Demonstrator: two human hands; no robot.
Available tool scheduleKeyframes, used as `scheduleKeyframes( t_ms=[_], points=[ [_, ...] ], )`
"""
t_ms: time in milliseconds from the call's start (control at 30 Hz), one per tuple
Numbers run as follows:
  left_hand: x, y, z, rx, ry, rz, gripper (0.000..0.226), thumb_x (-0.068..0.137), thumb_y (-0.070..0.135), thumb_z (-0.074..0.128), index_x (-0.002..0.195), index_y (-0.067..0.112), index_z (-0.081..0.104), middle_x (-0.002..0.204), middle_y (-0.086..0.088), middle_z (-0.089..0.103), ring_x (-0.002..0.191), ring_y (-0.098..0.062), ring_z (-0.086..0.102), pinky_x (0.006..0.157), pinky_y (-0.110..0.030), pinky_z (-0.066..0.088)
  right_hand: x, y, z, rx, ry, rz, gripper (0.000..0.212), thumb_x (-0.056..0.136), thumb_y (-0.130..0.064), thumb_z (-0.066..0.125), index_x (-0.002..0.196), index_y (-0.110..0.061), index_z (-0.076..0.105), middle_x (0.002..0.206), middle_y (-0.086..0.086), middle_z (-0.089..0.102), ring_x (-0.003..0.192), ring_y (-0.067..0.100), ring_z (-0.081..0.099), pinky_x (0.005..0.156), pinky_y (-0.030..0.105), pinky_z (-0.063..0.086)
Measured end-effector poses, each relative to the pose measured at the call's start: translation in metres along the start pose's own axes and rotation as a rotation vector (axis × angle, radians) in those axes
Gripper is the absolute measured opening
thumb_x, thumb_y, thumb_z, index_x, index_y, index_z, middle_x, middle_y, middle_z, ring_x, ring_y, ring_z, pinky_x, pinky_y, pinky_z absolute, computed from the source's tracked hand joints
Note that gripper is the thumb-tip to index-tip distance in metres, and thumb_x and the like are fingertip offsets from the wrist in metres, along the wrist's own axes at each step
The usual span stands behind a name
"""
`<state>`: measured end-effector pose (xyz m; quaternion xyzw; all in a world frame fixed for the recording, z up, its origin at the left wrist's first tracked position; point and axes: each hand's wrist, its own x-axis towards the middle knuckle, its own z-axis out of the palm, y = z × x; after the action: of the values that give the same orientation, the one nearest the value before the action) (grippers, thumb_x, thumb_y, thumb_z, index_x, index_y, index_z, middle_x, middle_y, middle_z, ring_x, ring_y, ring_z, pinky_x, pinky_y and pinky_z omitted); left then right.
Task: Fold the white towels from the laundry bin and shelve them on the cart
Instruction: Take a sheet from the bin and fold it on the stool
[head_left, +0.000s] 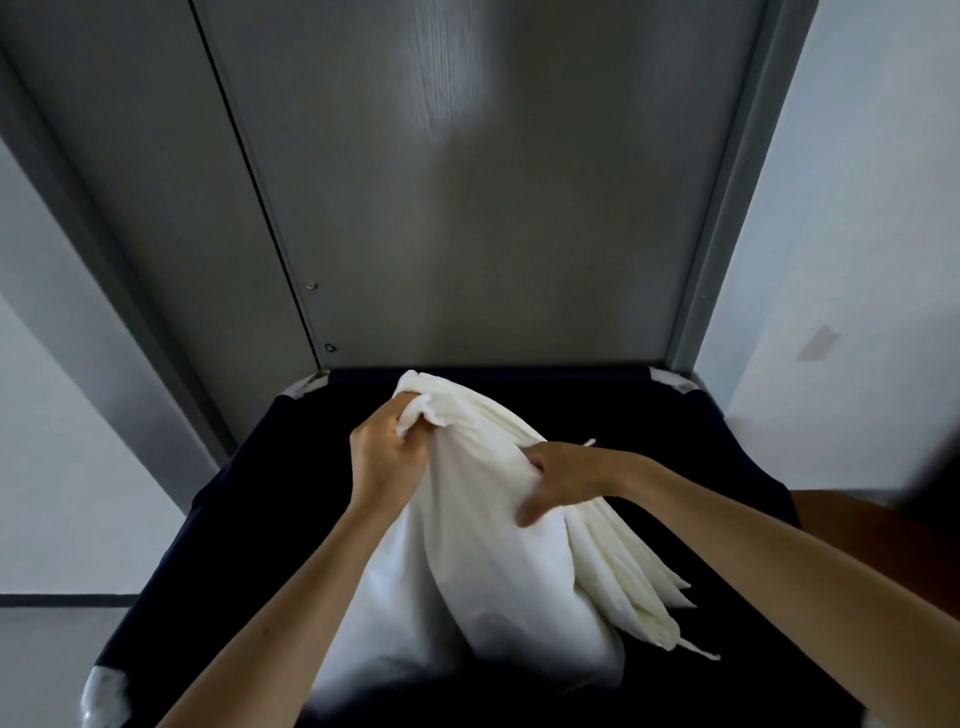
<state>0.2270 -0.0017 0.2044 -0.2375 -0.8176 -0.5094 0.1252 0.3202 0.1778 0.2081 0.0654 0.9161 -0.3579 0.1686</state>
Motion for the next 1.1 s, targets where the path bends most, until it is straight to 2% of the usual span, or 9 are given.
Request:
scheduleKeyframes(
  t_ms=[100,200,367,433,533,667,900,1000,1100],
  points=[
    [0.006,-0.004,-0.002,-0.001,0.056,-0.059,0.037,0.088,0.009,0.058,0.056,0.022,0.042,0.055,0.004,0.05,0.053,0.004,0.048,0.05,-0.015,0.032,-0.012,0.018,0.001,-0.193,0.0,0.14,0.048,0.073,-0.041,0.075,0.114,-0.022,0.059,0.108,-0.008,0.058,0.1,0.011,0.054,0.084,0.02,0.041],
    [0.012,-0.007,-0.003,-0.024,0.092,-0.091,0.034,0.089,0.015,0.058,0.059,0.017,0.043,0.075,0.007,0.063,0.055,0.002,0.049,0.052,-0.015,0.032,-0.016,0.029,0.007,-0.195,-0.003,0.213,0.059,0.075,-0.042,0.073,0.126,-0.019,0.053,0.121,-0.004,0.058,0.107,0.014,0.055,0.086,0.02,0.041],
    [0.012,-0.009,-0.004,-0.032,0.079,-0.133,0.039,0.09,0.021,0.059,0.057,0.025,0.038,0.053,0.003,0.04,0.054,-0.009,0.041,0.051,-0.014,0.031,-0.01,0.039,0.002,-0.55,0.459,0.278,0.037,0.086,-0.052,0.055,0.111,-0.025,0.061,0.111,0.004,0.066,0.107,0.026,0.059,0.082,0.029,0.042],
    [0.017,-0.009,-0.005,-0.042,0.096,-0.144,0.039,0.09,0.023,0.06,0.057,0.024,0.039,0.054,0.003,0.041,0.055,-0.009,0.042,0.054,-0.015,0.031,-0.007,0.035,0.0,-0.635,0.51,0.3,0.037,0.089,-0.053,0.047,0.109,-0.024,0.059,0.111,0.004,0.065,0.108,0.027,0.059,0.082,0.03,0.04],
    [0.02,-0.015,-0.006,-0.088,0.117,-0.205,0.037,0.089,0.024,0.06,0.058,0.022,0.041,0.057,0.004,0.045,0.057,-0.01,0.043,0.056,-0.022,0.034,-0.008,0.032,0.014,-0.794,0.284,0.198,0.047,0.089,-0.051,0.046,0.121,-0.018,0.057,0.115,0.009,0.063,0.11,0.028,0.056,0.09,0.031,0.037],
    [0.01,-0.033,-0.004,-0.103,0.086,-0.267,0.028,0.088,0.025,0.06,0.068,0.008,0.051,0.064,-0.002,0.053,0.062,-0.015,0.048,0.057,-0.028,0.036,-0.019,0.061,0.049,-0.899,-0.025,0.183,0.041,0.089,-0.041,0.049,0.113,-0.011,0.062,0.113,0.009,0.061,0.115,0.026,0.045,0.092,0.035,0.03],
    [0.009,-0.041,-0.002,-0.106,0.117,-0.33,0.033,0.088,0.02,0.059,0.058,0.019,0.044,0.059,0.002,0.047,0.059,-0.014,0.044,0.055,-0.028,0.035,-0.029,0.117,0.077,-0.8,-0.086,0.281,0.044,0.093,-0.037,0.041,0.131,-0.016,0.051,0.137,0.016,0.042,0.135,0.029,0.024,0.105,0.039,0.021],
    [0.008,-0.042,-0.001,-0.092,0.107,-0.338,0.027,0.088,0.019,0.058,0.062,0.016,0.049,0.062,0.001,0.051,0.062,-0.014,0.047,0.058,-0.026,0.037,-0.028,0.127,0.099,-0.788,-0.094,0.346,0.05,0.094,-0.031,0.038,0.141,-0.015,0.035,0.134,0.014,0.048,0.128,0.027,0.038,0.106,0.038,0.02],
    [0.005,-0.042,0.004,-0.072,0.035,-0.299,0.025,0.087,0.02,0.059,0.069,0.004,0.051,0.065,-0.005,0.053,0.063,-0.016,0.048,0.057,-0.028,0.037,-0.033,0.135,0.104,-0.71,-0.173,0.498,0.049,0.093,-0.035,0.041,0.138,-0.017,0.038,0.131,0.006,0.054,0.124,0.025,0.045,0.106,0.042,0.025]
  ],
)
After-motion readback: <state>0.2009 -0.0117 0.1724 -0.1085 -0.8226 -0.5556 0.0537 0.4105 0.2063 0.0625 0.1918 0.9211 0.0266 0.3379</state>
